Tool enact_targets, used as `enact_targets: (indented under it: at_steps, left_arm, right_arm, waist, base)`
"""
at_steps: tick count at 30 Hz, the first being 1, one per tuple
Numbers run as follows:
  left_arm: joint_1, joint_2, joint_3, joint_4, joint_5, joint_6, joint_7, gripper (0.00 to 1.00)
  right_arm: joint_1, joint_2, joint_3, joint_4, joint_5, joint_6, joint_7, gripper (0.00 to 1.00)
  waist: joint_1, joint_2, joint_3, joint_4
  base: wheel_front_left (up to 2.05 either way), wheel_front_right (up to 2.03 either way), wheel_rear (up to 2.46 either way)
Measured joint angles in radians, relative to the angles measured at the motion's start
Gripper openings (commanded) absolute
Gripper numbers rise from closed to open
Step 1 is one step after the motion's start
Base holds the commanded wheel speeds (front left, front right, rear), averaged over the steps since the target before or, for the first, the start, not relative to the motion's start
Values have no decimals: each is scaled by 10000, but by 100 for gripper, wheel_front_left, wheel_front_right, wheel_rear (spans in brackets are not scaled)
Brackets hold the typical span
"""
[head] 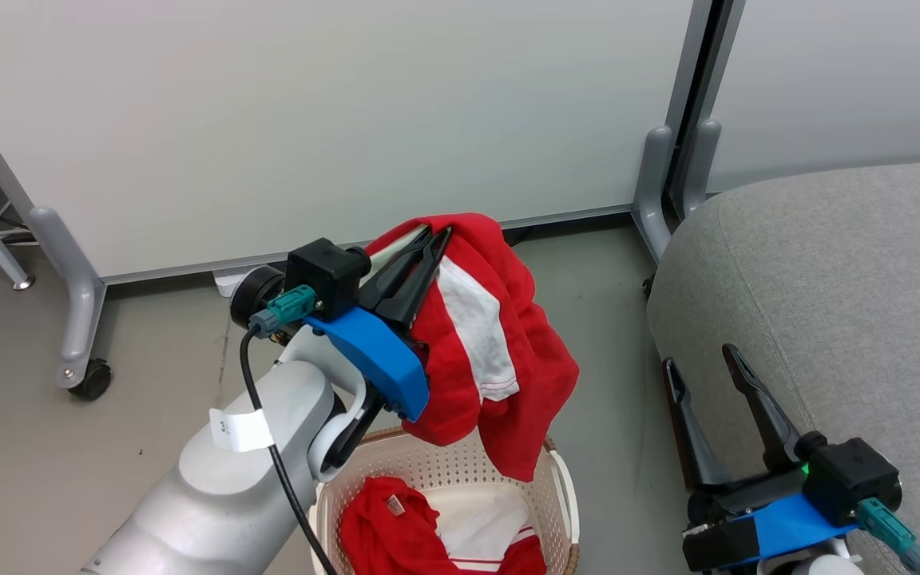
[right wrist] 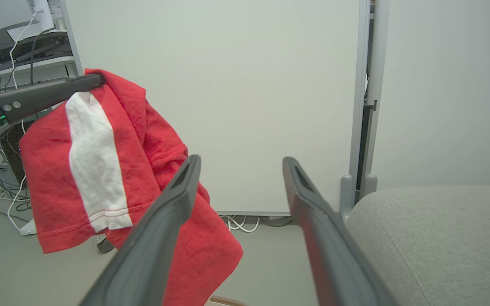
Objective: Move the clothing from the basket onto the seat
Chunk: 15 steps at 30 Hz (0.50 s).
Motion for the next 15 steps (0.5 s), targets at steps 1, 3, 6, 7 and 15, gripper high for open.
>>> enact_targets:
  at_steps: [1, 3, 6, 7, 15]
  left_arm:
    - [37, 36, -6, -82, -2, 25, 27, 0]
    - [99, 105, -13, -228, -13, 81, 86, 0]
    - [139, 169, -44, -414, -15, 171, 169, 0]
    - [140, 176, -50, -477, -15, 192, 173, 0]
    - [141, 251, -77, -842, -15, 320, 259, 0]
  right_arm:
    - [0, 0, 2, -21, 0, 0, 0, 100]
    - [0, 0, -2, -79, 0, 0, 0, 100]
    - [-9, 0, 38, -136, -8, 0, 0, 100]
    - [-18, 0, 63, -153, -8, 0, 0, 100]
    - [-889, -4, 1024, -100, -268, 0, 0, 100]
  waist:
    - [0, 0, -1, 0]
    - [0, 0, 3, 0]
    - [0, 0, 23, 1]
    - [0, 0, 28, 6]
    - [1, 0, 92, 65]
  base:
    - [0, 0, 0]
    - [0, 0, 0]
    - [0, 0, 0]
    - [0, 0, 0]
    - [0, 0, 0]
